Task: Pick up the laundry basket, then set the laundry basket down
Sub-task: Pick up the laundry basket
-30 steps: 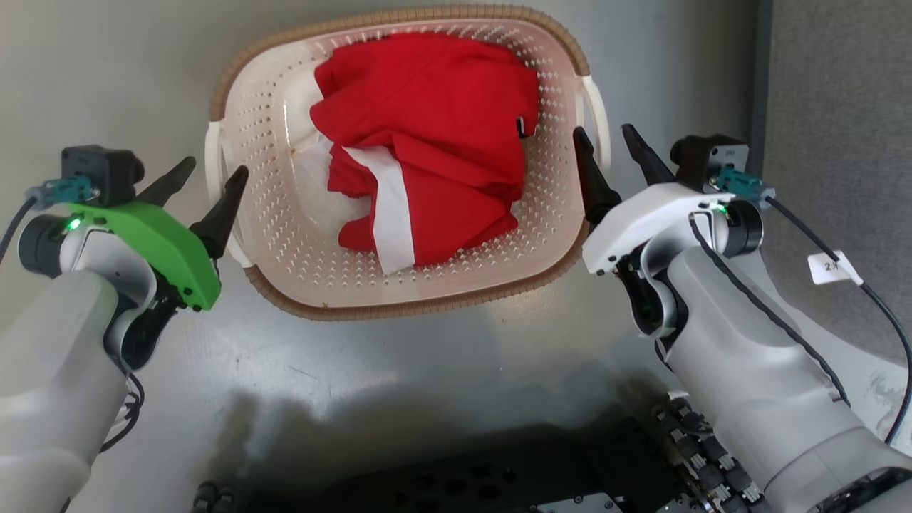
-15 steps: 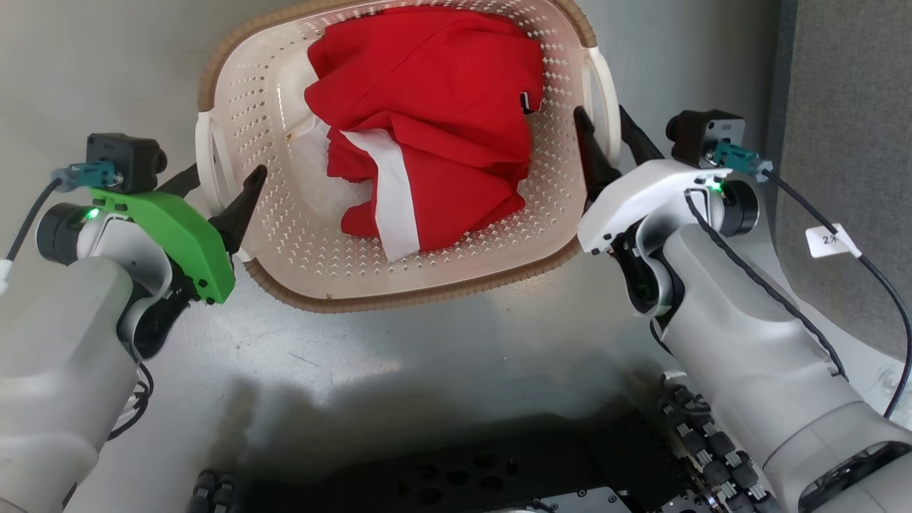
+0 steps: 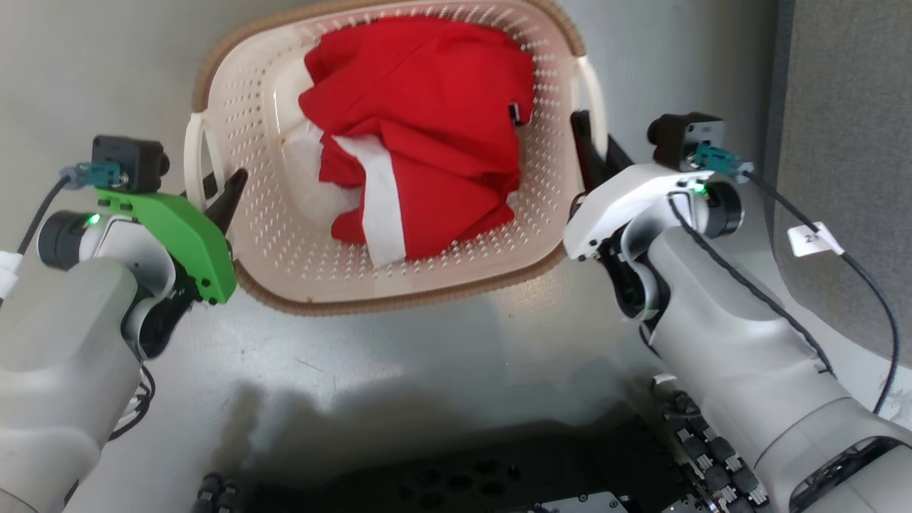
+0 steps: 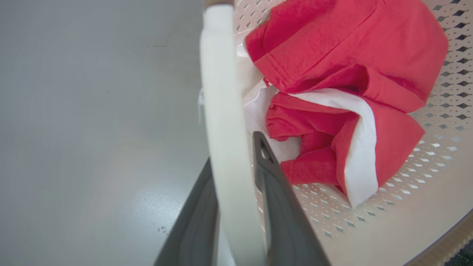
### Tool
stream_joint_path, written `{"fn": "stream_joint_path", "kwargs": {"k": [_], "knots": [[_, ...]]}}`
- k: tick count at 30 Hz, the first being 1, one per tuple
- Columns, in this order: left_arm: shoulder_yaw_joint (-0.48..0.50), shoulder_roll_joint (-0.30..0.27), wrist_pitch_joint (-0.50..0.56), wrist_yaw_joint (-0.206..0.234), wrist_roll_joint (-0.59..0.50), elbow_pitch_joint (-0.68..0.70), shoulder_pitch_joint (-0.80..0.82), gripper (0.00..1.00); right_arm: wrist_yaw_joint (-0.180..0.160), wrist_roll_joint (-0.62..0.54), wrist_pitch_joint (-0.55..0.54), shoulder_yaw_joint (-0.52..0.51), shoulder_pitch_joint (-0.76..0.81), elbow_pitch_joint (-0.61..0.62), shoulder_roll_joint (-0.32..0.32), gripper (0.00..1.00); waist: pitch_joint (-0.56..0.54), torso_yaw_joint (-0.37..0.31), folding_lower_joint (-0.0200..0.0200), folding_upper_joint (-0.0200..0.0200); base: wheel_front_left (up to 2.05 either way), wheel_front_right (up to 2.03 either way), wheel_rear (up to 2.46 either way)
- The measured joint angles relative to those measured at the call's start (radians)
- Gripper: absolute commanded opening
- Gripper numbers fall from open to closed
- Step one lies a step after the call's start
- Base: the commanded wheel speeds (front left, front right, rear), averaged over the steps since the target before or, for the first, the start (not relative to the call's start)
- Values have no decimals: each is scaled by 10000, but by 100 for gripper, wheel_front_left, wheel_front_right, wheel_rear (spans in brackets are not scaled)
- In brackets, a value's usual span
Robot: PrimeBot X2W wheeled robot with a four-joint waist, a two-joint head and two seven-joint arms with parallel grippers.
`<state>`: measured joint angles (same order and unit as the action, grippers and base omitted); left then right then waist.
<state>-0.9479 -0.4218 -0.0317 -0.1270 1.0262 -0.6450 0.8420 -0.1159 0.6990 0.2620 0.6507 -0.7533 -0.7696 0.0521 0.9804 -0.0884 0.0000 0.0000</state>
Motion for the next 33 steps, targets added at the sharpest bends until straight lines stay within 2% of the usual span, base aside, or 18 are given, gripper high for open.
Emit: {"fn": "stream_joint_path", "kwargs": {"k": [13, 21, 33], "knots": [[-640, 33, 119, 0, 320, -704, -3, 0, 48, 531, -77, 560, 9, -522, -192, 0, -1021, -87, 0, 0, 0, 0, 0], [-968, 272, 328, 0, 798, -1154, -45, 0, 242, 1091, -98, 1083, 81, -1206, -209, 0, -1993, -209, 0, 0, 0, 0, 0], [-1290, 602, 754, 0, 1436, -1632, -772, 0, 454, 1753, -1051, 1685, 265, -1856, -226, 0, -3643, -393, 0, 0, 0, 0, 0]]}}
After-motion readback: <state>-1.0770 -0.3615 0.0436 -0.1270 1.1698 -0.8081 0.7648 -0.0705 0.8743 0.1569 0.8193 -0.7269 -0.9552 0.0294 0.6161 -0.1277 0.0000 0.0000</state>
